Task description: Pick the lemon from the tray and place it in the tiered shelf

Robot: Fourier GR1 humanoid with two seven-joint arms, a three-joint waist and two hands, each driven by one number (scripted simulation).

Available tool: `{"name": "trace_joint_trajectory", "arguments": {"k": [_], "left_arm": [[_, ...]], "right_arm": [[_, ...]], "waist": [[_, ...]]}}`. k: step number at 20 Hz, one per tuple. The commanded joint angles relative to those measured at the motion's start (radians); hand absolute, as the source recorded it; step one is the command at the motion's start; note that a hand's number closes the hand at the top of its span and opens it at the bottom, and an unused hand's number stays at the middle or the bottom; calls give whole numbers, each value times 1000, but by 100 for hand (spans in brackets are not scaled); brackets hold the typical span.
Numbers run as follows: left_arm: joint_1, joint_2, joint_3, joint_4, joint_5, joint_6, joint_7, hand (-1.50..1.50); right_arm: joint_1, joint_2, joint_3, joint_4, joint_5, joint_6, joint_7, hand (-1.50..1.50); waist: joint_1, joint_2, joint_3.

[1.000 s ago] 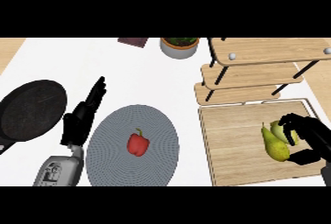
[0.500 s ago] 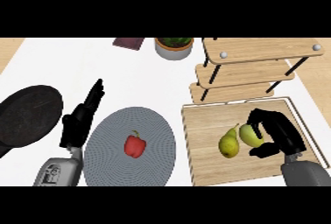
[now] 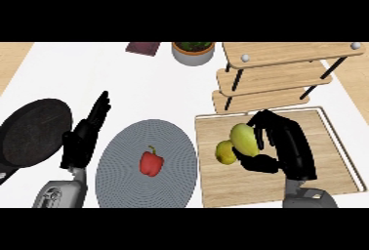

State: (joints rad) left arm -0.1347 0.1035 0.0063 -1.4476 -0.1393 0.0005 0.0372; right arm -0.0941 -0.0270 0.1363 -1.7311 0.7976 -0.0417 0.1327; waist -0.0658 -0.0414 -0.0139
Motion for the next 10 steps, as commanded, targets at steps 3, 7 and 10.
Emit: {"name": "trace_joint_trajectory", "arguments": {"k": [3, 7, 10], "left_arm": [[1, -25, -20, 9, 2, -3, -1, 0], [-5, -24, -36, -19, -9, -6, -6, 0], [-24, -37, -47, -4, -23, 6, -8, 0]], "right_arm": [[-8, 26, 154, -373, 154, -17, 410, 150], [-112, 27, 189, -576, 300, 108, 669, 150], [-243, 27, 242, -623, 428, 241, 842, 150]], "waist": [[15, 18, 8], [40, 27, 10], [55, 32, 10]]}}
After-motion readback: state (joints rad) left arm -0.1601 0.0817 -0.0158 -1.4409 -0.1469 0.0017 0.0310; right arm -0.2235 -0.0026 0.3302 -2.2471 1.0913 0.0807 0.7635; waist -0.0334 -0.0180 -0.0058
